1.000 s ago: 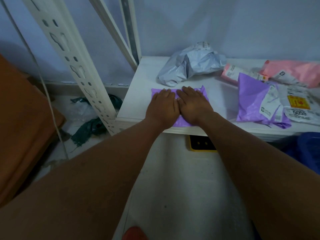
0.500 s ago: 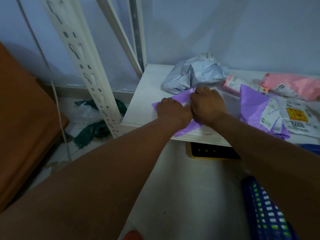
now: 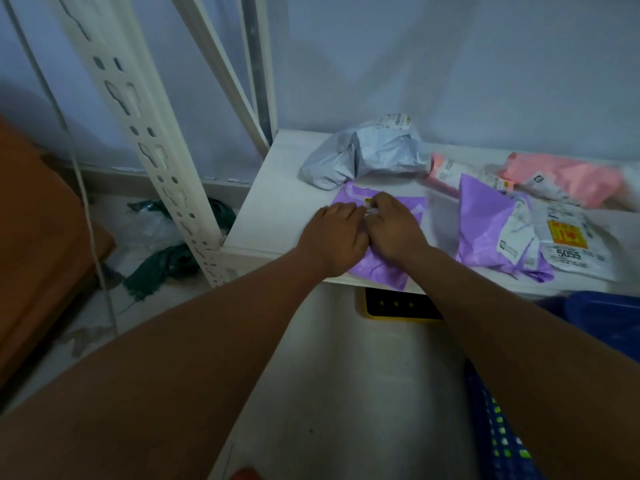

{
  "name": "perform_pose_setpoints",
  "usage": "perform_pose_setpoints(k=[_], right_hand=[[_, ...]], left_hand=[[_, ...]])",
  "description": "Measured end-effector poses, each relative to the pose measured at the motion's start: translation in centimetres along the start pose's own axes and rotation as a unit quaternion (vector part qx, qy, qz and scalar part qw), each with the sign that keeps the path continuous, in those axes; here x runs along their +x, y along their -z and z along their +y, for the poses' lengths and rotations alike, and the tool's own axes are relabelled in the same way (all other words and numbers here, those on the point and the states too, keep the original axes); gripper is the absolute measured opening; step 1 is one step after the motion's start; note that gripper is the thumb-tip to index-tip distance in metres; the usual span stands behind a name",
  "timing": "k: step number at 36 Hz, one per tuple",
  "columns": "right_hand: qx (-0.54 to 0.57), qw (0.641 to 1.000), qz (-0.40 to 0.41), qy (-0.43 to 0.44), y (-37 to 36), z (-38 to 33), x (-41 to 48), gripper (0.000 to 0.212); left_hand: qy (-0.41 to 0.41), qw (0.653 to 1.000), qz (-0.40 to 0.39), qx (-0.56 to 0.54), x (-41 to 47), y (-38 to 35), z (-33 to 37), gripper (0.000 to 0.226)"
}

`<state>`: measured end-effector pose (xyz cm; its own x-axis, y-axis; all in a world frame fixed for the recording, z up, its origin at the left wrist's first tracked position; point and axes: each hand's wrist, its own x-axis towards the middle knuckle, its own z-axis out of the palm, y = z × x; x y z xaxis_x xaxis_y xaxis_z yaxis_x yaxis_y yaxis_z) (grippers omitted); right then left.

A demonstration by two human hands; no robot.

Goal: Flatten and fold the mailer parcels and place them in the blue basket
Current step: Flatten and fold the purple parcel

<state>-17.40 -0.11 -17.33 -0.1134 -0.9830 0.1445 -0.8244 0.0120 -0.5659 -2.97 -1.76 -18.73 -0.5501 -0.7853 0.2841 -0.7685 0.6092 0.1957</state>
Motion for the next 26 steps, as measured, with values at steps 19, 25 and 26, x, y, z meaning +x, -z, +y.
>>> perform_pose_setpoints(k=[19,25,26], right_hand=[[-0.149,0.988,-0.033,-0.018,-0.7,0.9,-0.5,0.075],[-0.16,0.987,-0.021,-0.015,-0.6,1.0,-0.4,0.054],[-0.155,0.988,-0.02,-0.014,-0.8,1.0,-0.3,0.054]], left_hand=[[0.03,0.997,-0.032,-0.067,-0.1,-0.9,1.2,0.083],[0.03,0.997,-0.03,-0.064,0.2,-1.0,1.1,0.081],[0.031,0.997,-0.029,-0.064,0.2,-1.0,1.1,0.081]])
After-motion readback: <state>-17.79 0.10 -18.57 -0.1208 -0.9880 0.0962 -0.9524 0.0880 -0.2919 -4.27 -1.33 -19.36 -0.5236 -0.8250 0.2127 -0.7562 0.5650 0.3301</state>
